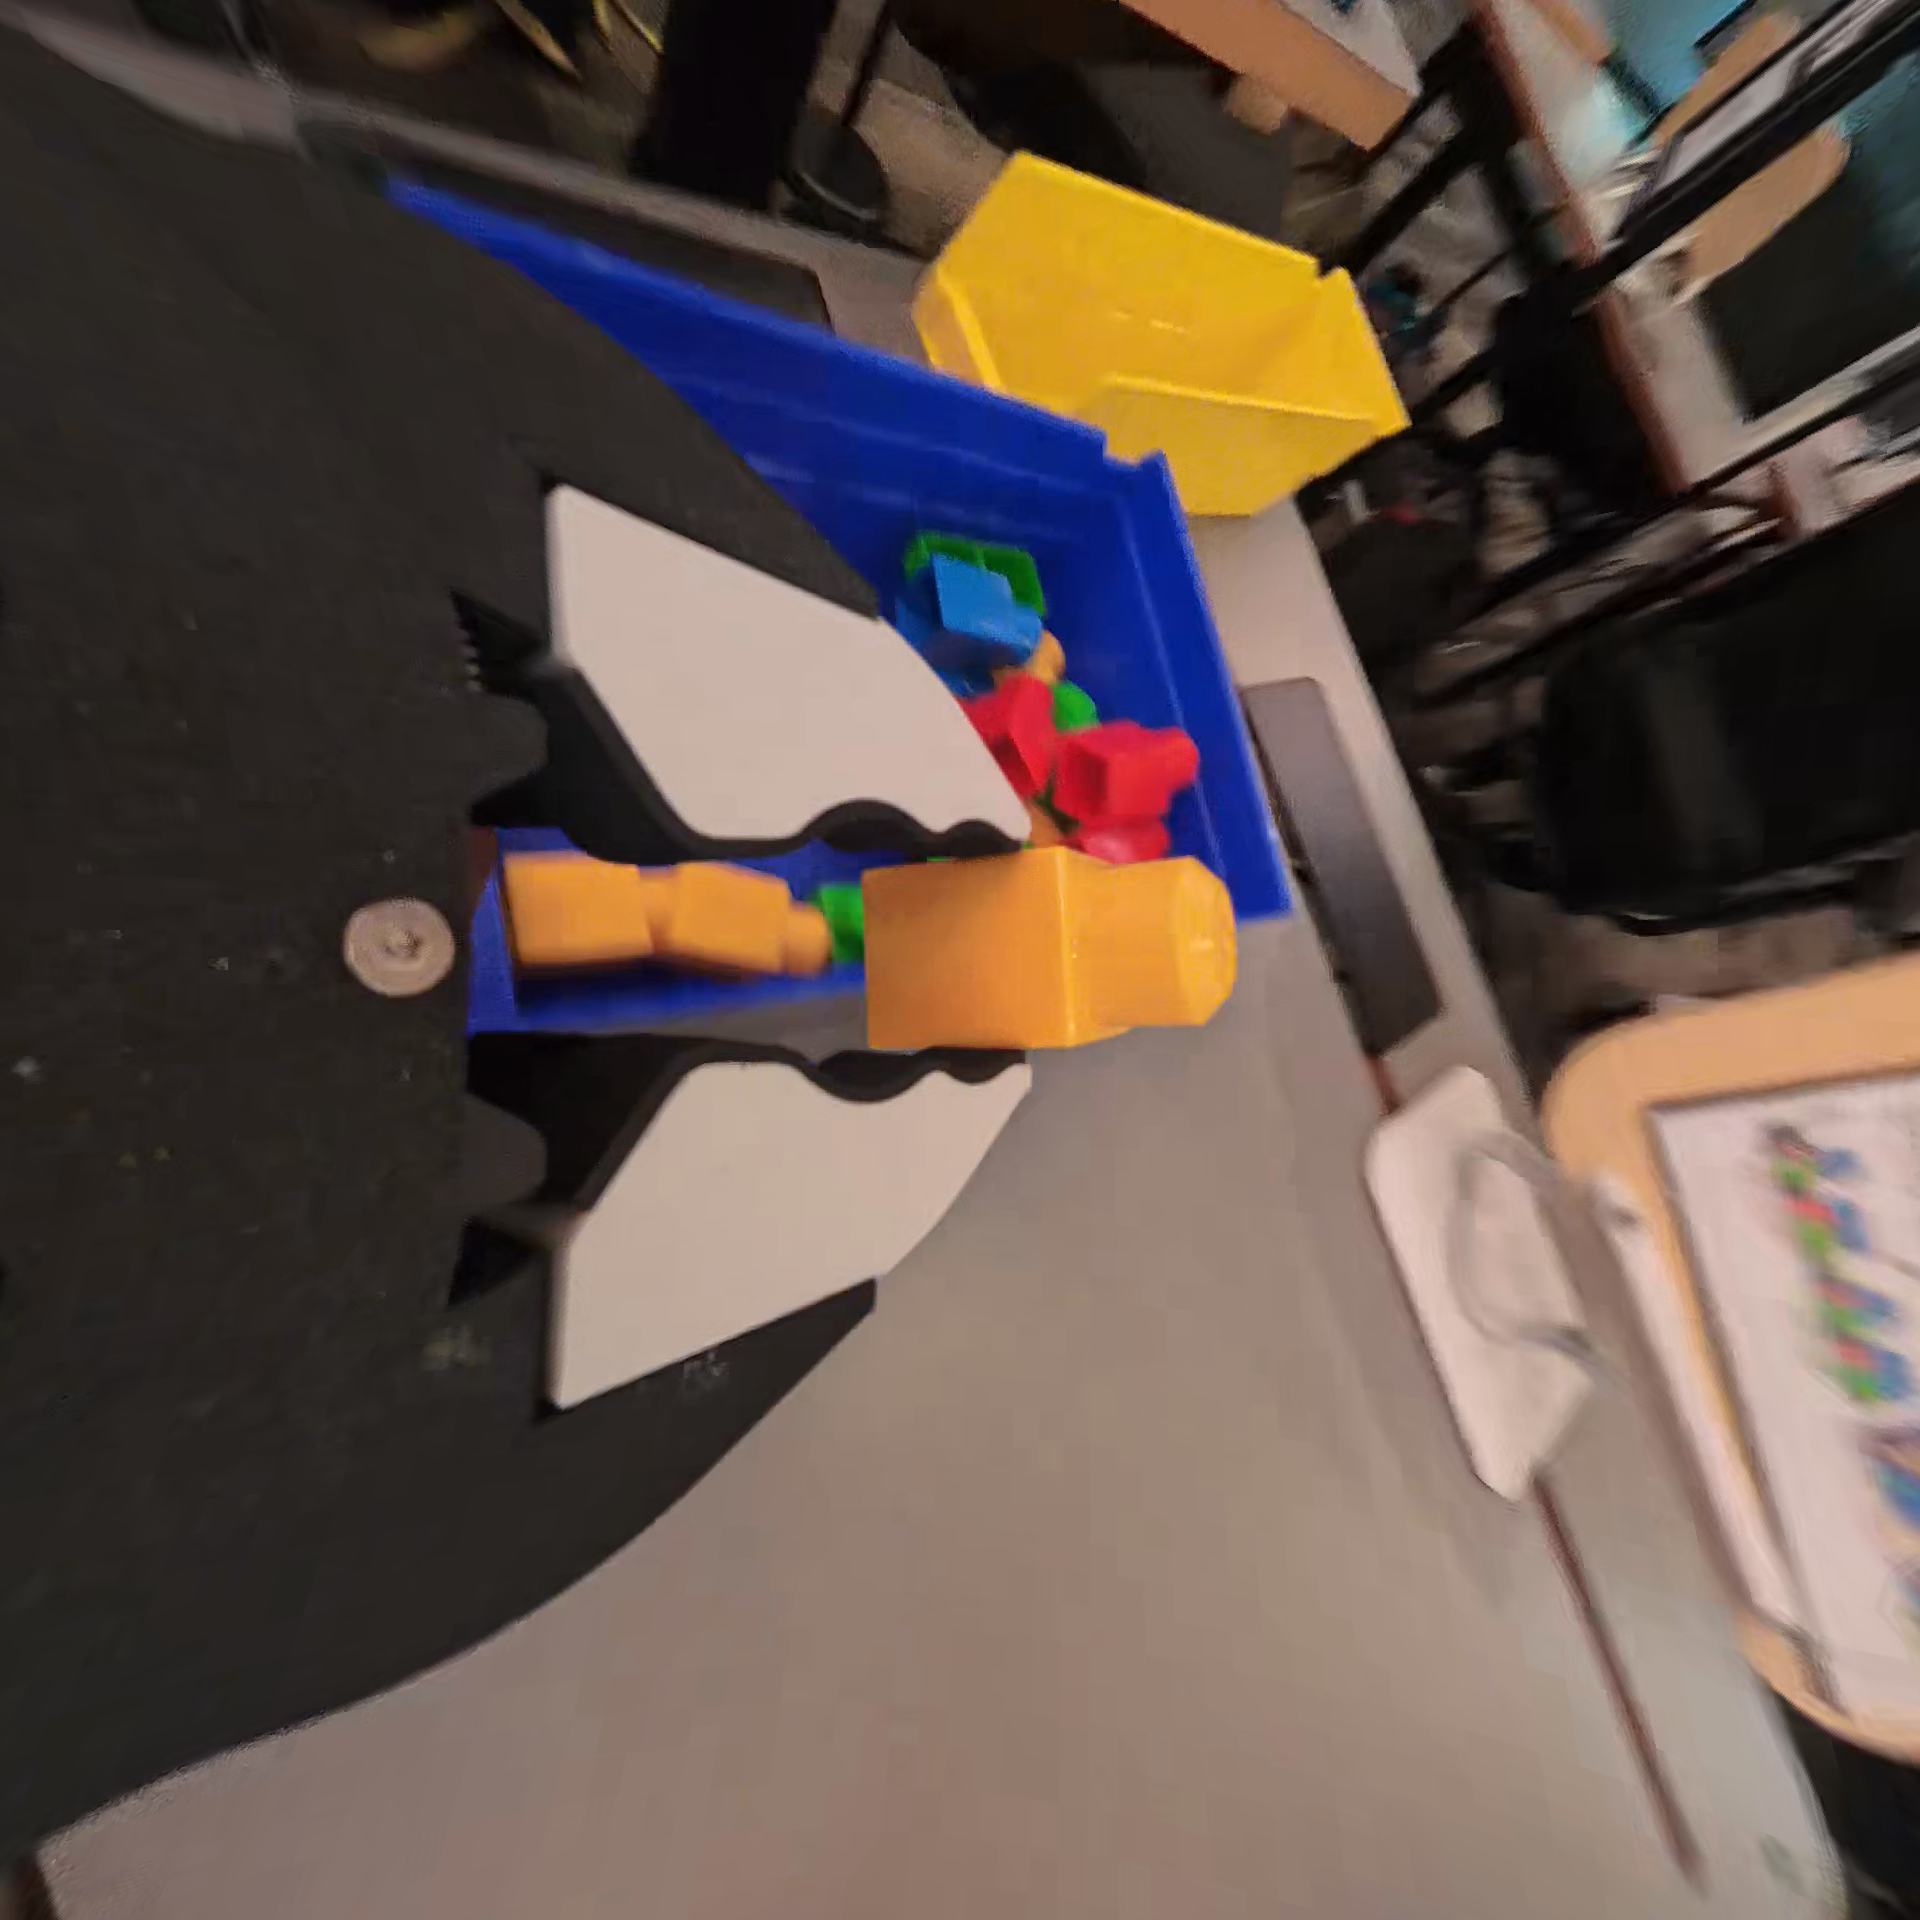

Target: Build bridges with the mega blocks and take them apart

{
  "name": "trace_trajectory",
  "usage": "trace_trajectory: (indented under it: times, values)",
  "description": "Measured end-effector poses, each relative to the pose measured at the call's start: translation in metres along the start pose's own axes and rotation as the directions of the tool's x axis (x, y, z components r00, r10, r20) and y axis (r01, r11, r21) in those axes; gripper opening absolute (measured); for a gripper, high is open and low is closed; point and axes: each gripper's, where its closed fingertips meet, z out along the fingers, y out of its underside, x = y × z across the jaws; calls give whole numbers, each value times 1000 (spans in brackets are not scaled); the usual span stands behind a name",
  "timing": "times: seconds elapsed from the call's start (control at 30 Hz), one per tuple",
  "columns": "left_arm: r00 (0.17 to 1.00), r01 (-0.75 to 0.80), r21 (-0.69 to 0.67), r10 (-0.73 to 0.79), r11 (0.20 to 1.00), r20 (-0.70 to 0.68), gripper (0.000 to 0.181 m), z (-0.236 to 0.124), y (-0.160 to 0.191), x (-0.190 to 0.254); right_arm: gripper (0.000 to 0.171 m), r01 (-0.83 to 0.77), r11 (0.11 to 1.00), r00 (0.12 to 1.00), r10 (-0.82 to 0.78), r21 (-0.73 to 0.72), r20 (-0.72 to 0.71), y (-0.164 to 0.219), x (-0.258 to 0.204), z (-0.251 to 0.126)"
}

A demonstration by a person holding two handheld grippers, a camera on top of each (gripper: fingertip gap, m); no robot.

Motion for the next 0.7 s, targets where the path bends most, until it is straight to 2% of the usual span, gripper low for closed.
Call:
trace_trajectory:
  times: [0.1, 0.23, 0.33, 0.5, 0.63, 0.7]
  values:
    - [997, 73, 157, -75, 985, 2, 35, -12, 4, 56, 76, 17, 1000, 1000, -17, -2, 7, -2, -4, -3]
    - [989, 142, 259, -150, 955, 10, 34, -17, 27, 118, 76, 21, 1000, 1000, -21, -4, 9, -3, -9, -9]
    - [982, 186, 228, -184, 956, -29, 35, -14, 40, 148, 76, 19, 1000, 1000, -19, -11, 14, -2, -13, -12]
    - [994, 110, 236, -103, 965, -45, 35, -8, 31, 157, 75, 2, 1000, 1000, -2, -7, 17, -3, -14, -14]
    - [977, 180, 350, -126, 919, -170, 34, 9, 8, 160, 75, -12, 1000, 1000, 12, 3, 13, -5, -14, -16]
    - [968, 187, 345, -113, 920, -223, 34, 33, 7, 163, 74, -22, 1000, 999, 22, -2, 23, -4, -15, -16]
